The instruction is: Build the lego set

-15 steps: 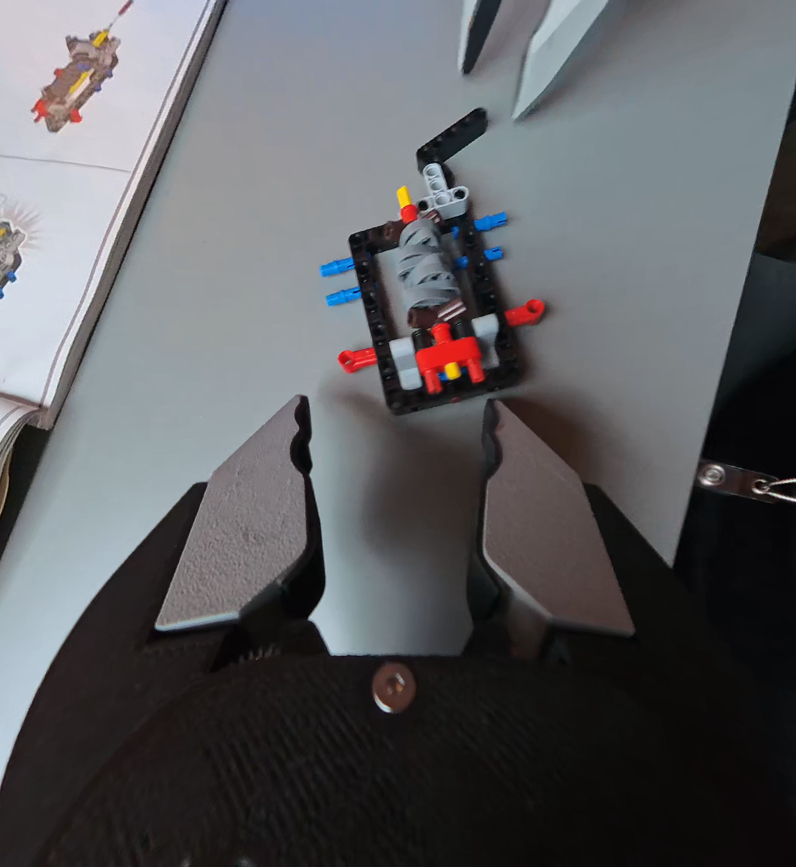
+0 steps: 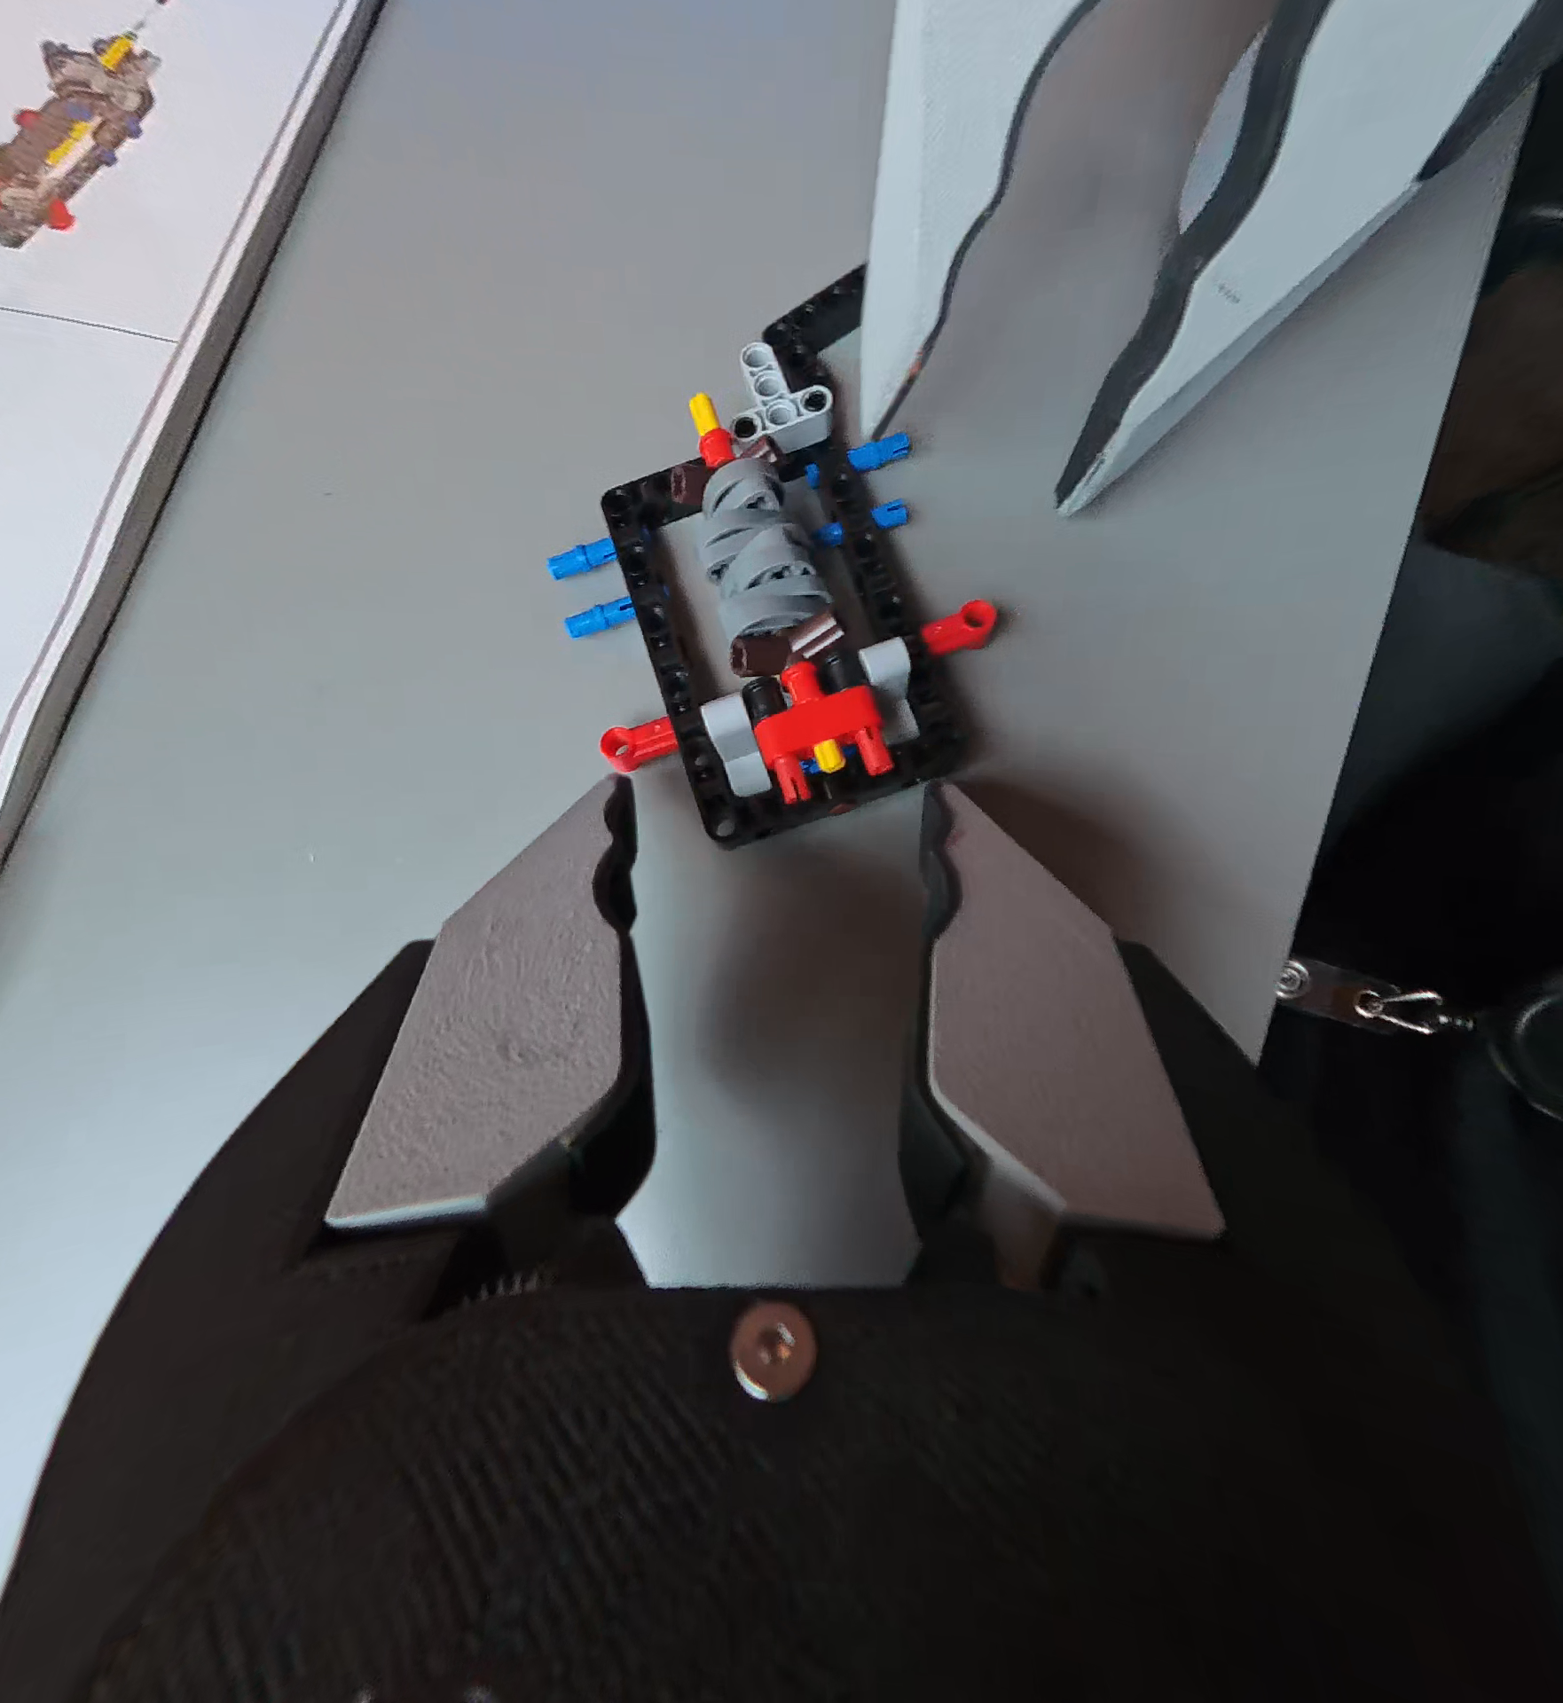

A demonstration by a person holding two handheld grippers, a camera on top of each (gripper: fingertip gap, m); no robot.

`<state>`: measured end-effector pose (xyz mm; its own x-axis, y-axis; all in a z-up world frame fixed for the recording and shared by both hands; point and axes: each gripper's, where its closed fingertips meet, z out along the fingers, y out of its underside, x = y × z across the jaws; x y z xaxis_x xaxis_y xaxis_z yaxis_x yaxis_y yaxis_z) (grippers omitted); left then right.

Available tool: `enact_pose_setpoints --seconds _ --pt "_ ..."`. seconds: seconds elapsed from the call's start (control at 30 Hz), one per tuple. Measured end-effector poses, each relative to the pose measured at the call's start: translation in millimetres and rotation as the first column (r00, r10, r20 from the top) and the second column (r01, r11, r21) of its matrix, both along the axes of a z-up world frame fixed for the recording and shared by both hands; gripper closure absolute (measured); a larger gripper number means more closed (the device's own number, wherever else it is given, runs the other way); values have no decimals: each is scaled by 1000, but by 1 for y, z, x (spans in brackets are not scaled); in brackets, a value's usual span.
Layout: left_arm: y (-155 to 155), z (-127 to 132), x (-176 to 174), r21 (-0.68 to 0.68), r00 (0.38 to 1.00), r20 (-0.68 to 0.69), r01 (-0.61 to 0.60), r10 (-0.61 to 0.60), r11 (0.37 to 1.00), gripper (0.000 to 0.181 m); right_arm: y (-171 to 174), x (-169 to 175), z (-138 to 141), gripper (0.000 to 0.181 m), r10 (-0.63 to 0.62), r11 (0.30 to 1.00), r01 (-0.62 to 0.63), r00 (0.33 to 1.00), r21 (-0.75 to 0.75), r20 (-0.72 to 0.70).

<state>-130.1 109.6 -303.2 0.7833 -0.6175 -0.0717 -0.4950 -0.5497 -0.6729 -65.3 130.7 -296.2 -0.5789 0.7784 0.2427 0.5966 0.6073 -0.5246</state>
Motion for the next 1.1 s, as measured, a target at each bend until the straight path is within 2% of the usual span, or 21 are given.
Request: enact_pose_setpoints --seconds 0.03,0.13,0.23,0.37,0.47,0.53,0.67,0.73,0.83,0.9,1.0,1.1 --pt "0 0 -1 1 1000 -1 12 -12 1000 121 2 -1 0 143 13 1000 -13 1000 13 10" --pt "3 1 -17 23 998 -49 46 -45 999 139 7 -4 4 143 26 999 -27 1000 21 17" --pt "3 2 -32 5 998 -55 18 -18 1000 120 5 -5 5 142 33 999 -33 999 2 24" --pt "-4 8 -14 -7 997 50 54 -54 998 116 10 -6 6 144 15 1000 -15 1000 -14 3" --pt "-3 1 -14 2 998 -11 56 -56 998 118 22 -1 18 144 -79 991 72 996 -116 -49" --pt "-7 0 -8 -21 997 41 65 -64 998 122 36 7 23 150 -181 968 164 980 -188 -78" --pt "-12 -2 -1 -36 993 78 88 -85 995 124 62 26 7 146 -352 904 336 936 -264 -15" --pt "-12 -2 0 -38 993 78 89 -85 995 123 63 27 -5 148 -377 891 370 926 -263 26" --pt "-13 -2 1 -43 994 71 90 -87 995 124 62 17 -10 170 -390 892 383 921 -239 18" --pt "-16 -1 3 -49 993 73 94 -90 994 125 63 16 -11 177 -394 895 389 919 -216 22" --pt "-22 -1 12 -57 992 84 102 -97 993 124 69 25 -7 177 -430 881 429 902 -201 39" --pt "-31 1 35 -72 981 155 130 -117 989 126 78 37 9 177 -512 822 496 859 -279 15"
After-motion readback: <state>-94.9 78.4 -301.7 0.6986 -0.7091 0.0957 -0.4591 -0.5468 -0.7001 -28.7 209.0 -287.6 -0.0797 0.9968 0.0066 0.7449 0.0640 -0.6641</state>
